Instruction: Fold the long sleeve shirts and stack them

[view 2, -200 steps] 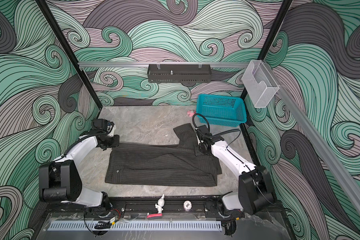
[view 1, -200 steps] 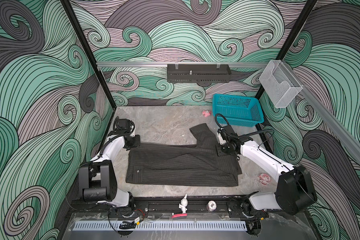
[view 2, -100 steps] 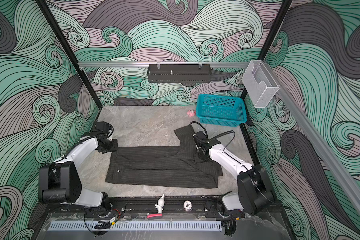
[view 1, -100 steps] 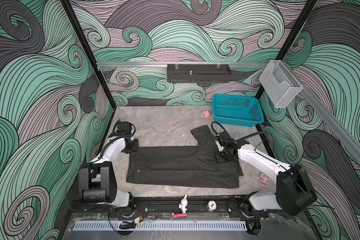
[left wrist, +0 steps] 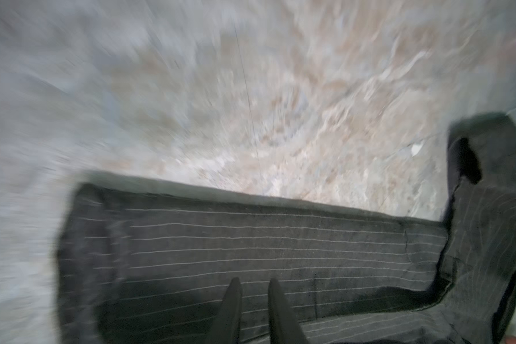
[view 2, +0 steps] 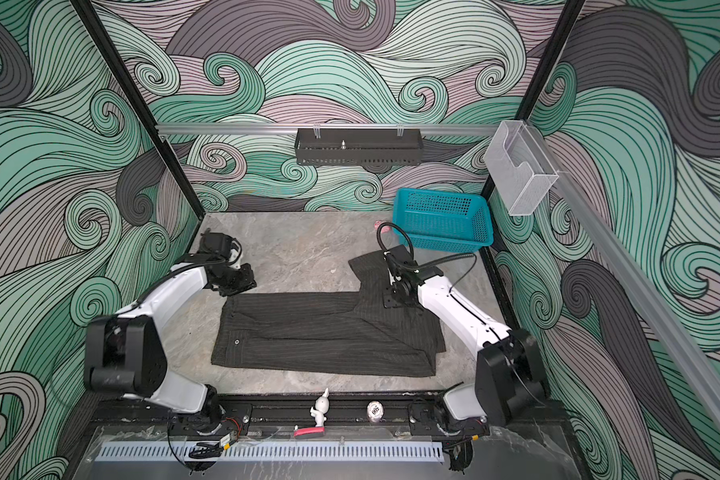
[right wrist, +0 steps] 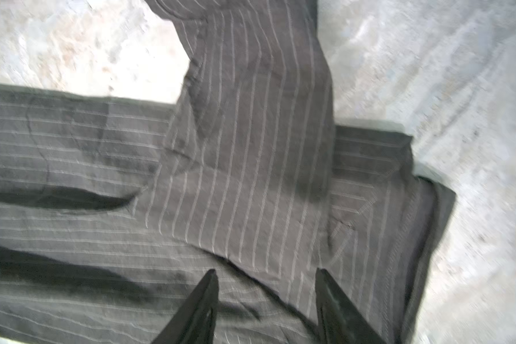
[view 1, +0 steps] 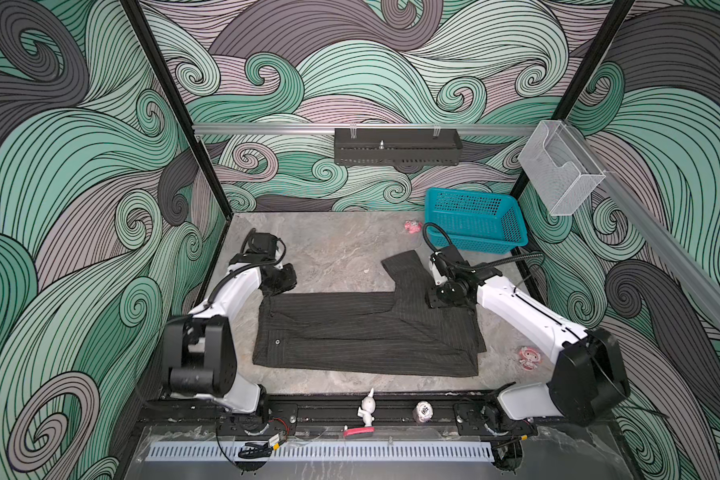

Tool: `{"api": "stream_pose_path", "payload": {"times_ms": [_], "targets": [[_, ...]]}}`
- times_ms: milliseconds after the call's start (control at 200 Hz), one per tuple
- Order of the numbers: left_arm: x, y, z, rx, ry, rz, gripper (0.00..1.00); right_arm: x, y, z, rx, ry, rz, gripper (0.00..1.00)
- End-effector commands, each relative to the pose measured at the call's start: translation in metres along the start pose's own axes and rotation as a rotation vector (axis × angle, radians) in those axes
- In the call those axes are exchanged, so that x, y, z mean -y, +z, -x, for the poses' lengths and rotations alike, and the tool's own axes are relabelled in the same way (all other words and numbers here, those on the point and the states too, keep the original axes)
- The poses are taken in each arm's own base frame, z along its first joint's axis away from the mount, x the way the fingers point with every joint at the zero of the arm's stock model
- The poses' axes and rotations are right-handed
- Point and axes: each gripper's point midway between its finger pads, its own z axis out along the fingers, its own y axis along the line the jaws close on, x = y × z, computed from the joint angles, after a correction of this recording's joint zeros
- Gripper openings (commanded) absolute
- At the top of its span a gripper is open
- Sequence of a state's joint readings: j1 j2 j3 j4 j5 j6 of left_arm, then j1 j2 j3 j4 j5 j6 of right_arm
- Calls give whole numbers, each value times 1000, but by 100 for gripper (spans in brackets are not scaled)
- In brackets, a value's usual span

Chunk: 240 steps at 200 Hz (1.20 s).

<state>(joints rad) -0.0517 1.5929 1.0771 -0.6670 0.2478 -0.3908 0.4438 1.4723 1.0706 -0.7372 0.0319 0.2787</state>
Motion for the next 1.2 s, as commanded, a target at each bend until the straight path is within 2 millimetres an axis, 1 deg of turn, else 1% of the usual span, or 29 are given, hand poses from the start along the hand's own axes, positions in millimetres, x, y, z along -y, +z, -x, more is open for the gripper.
{"api": "stream_pose_path", "payload": {"times_ms": [0, 65, 165, 225, 285, 355, 441, 511, 521, 551, 561, 566, 591, 666, 746, 826, 866, 886, 956, 1051, 1196], "targets": [[-10, 27, -47, -193, -148, 6, 21, -7, 31, -13, -95, 53, 29, 51], [-26, 33, -57, -215, -168, 61, 21, -6, 45, -21, -128, 60, 25, 51], [-48, 35, -71, -263, -187, 144, 25, -3, 58, -38, -185, 61, 11, 51], [-56, 33, -74, -272, -212, 153, 29, 1, 59, -46, -205, 56, 7, 50], [-57, 29, -72, -262, -222, 143, 34, 2, 53, -41, -180, 36, 5, 50], [-56, 20, -66, -244, -203, 146, 38, 3, 38, -20, -101, -10, -2, 52], [-44, 7, -51, -204, -175, 108, 43, -1, 17, 21, 25, -80, -12, 58], [-30, -6, -38, -158, -155, 57, 48, -2, 9, 56, 96, -116, -37, 63], [-28, -7, -37, -154, -153, 49, 49, -2, 10, 59, 94, -122, -41, 63], [-22, -13, -31, -134, -139, 28, 52, -3, 9, 75, 110, -134, -51, 65], [-20, -14, -30, -128, -133, 21, 52, -3, 11, 76, 104, -140, -57, 66], [-19, -15, -29, -126, -132, 19, 53, -4, 9, 80, 112, -141, -58, 66], [-16, -19, -26, -113, -126, 9, 54, -4, 9, 92, 118, -150, -71, 68], [-10, -28, -19, -89, -116, -3, 54, -6, 21, 121, 110, -176, -98, 73], [-6, -35, -14, -75, -106, -9, 54, -3, 41, 146, 81, -178, -125, 75], [-4, -39, -12, -70, -100, -15, 54, 1, 63, 162, 38, -163, -132, 77], [-2, -40, -11, -67, -97, -19, 54, 3, 69, 171, 34, -160, -141, 78], [-2, -40, -11, -68, -98, -23, 54, 3, 77, 172, 18, -162, -144, 79], [-1, -42, -11, -63, -95, -27, 54, 7, 89, 181, -5, -154, -160, 80], [2, -44, -10, -61, -92, -41, 54, 12, 110, 185, -30, -143, -174, 80], [6, -45, -10, -60, -89, -62, 54, 12, 137, 181, -88, -132, -154, 80]]}}
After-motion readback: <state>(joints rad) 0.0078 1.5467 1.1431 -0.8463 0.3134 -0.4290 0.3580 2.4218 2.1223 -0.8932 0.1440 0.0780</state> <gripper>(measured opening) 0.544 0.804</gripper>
